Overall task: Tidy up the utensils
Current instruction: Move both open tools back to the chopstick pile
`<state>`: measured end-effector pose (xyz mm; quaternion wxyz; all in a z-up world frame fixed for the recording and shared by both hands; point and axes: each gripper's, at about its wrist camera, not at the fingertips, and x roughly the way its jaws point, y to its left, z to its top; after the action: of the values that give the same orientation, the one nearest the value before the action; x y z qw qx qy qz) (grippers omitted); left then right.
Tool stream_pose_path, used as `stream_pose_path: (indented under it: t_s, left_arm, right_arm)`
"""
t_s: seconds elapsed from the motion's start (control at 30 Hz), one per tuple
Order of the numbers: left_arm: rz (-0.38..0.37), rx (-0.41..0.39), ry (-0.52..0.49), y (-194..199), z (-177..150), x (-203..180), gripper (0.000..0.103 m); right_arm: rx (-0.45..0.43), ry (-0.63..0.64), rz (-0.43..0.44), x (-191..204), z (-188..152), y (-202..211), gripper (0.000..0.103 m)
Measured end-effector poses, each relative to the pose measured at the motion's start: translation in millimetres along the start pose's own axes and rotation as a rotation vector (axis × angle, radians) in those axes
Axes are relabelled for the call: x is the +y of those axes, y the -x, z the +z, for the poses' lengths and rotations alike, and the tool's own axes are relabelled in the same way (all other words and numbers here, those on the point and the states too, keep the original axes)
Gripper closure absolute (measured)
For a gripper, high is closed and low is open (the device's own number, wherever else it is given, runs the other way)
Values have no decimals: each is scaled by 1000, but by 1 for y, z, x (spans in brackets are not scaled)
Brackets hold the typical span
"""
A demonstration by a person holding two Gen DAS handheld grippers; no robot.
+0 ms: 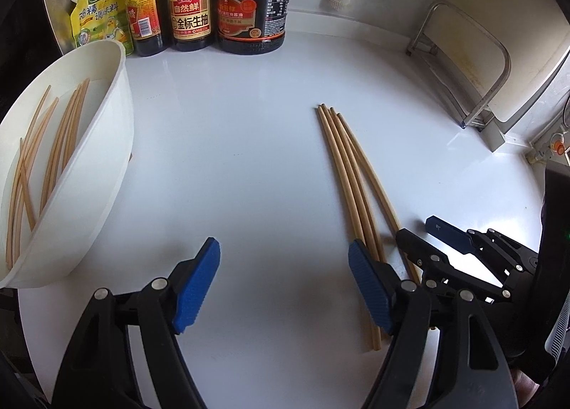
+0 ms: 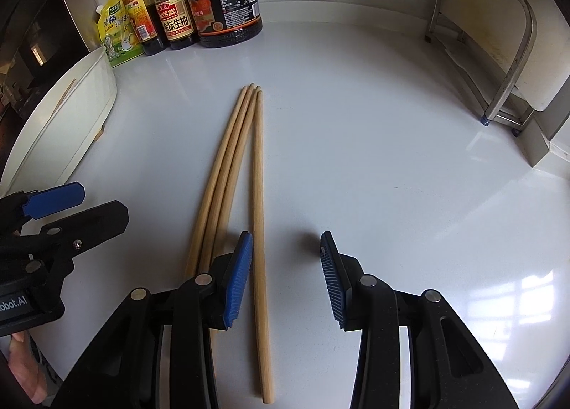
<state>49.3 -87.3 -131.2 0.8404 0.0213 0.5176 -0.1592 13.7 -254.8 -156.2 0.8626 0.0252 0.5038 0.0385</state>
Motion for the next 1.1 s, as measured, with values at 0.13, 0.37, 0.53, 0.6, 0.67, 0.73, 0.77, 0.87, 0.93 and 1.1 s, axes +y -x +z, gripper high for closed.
stream_pose_path:
  t_s: [0.13,0.37,0.53,0.6,0.67,0.73,0.77,0.87,0.93,1.1]
  left_arm:
    - [-2,6,-17,-6,-1,-9,30]
    - [-9,30,-41,-19,0,-21,30]
    - [-8,49,-49,-28,-1,-24,30]
    - [-10,55,-46,-30,-1,-24,30]
    - [-7,60,-44,-32,-1,-24,30]
    - [-1,64,-45,-34,-1,-24,30]
    - [2,66,-45,-35,-1,-24,30]
    - [15,65,-52,-36,-1,-25,30]
    - [19,66,-54,-36,0,-26,30]
    - [41,67,-53,-38,2,-25,27]
  right_arm:
    - [-7,-18,7,-11,0,1,65]
    - [-10,-19,16,-22,-3,4,65]
    - [-17,-18,21,-25,-2,6,65]
    - [-21,-14,19,-25,-2,7,65]
    - [-26,-11,24,-26,-2,9,65]
    - [-26,-10,23,-27,-2,9,65]
    - [-26,-9,23,-27,-2,9,65]
    - [-25,-13,26,-28,-3,9,65]
    - [-25,-11,27,-27,-3,9,65]
    - [-23,-5,16,-27,-4,7,65]
